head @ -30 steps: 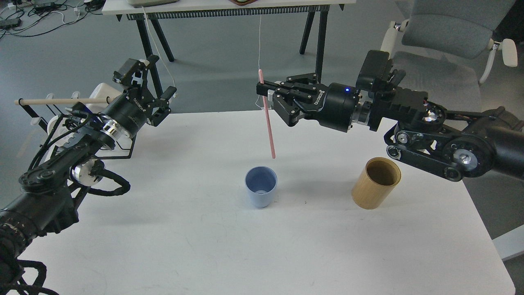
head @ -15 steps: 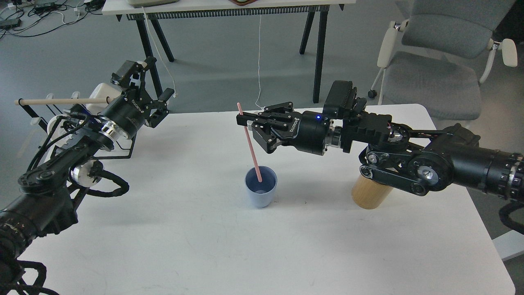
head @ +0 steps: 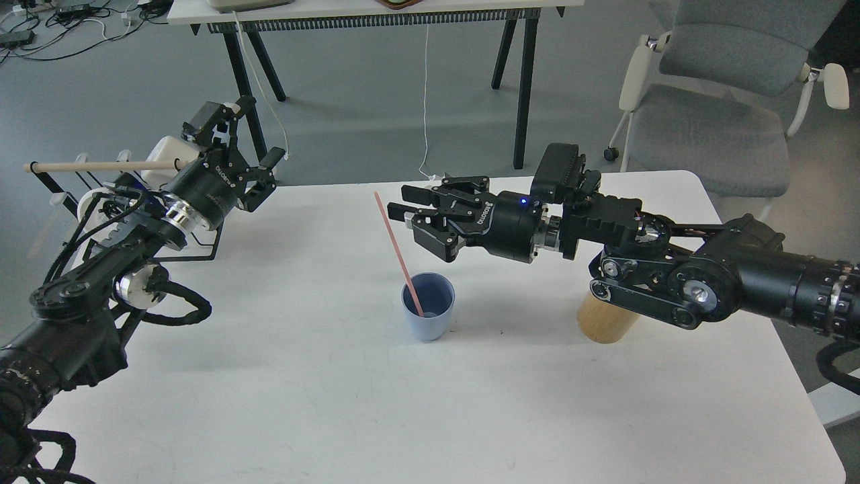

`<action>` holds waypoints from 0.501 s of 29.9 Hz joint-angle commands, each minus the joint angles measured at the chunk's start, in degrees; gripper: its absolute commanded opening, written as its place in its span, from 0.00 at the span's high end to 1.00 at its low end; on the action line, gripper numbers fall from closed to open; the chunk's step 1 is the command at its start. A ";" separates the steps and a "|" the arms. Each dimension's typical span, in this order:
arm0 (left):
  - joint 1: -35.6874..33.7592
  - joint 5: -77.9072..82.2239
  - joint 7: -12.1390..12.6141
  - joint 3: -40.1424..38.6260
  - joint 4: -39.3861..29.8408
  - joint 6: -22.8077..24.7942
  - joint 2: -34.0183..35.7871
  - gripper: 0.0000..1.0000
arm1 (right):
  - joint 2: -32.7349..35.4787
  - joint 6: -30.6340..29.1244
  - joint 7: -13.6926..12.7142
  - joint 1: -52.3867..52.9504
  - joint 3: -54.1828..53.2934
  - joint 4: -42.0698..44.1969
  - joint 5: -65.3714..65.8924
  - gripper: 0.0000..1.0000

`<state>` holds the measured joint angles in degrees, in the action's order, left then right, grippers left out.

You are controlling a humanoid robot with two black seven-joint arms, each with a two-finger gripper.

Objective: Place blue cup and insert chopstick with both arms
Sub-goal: 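Carry the pink stick over the blue cup and lower it in, then open the right gripper to release the pink stick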

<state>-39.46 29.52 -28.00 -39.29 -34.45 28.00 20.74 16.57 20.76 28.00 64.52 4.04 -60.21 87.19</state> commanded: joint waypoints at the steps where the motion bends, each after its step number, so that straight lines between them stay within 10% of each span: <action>1: 0.00 -0.07 0.00 0.09 0.00 0.00 0.00 0.02 | 0.22 0.07 0.00 0.00 -0.52 -0.34 -0.62 0.06; 15: -0.88 -0.16 0.00 0.09 -0.27 0.00 0.18 0.02 | 13.65 -1.07 0.00 -6.23 -18.62 -5.18 -46.29 0.03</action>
<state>-39.89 29.35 -28.00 -39.22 -34.66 27.99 21.03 27.13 19.76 27.99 60.80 -12.12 -64.94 51.16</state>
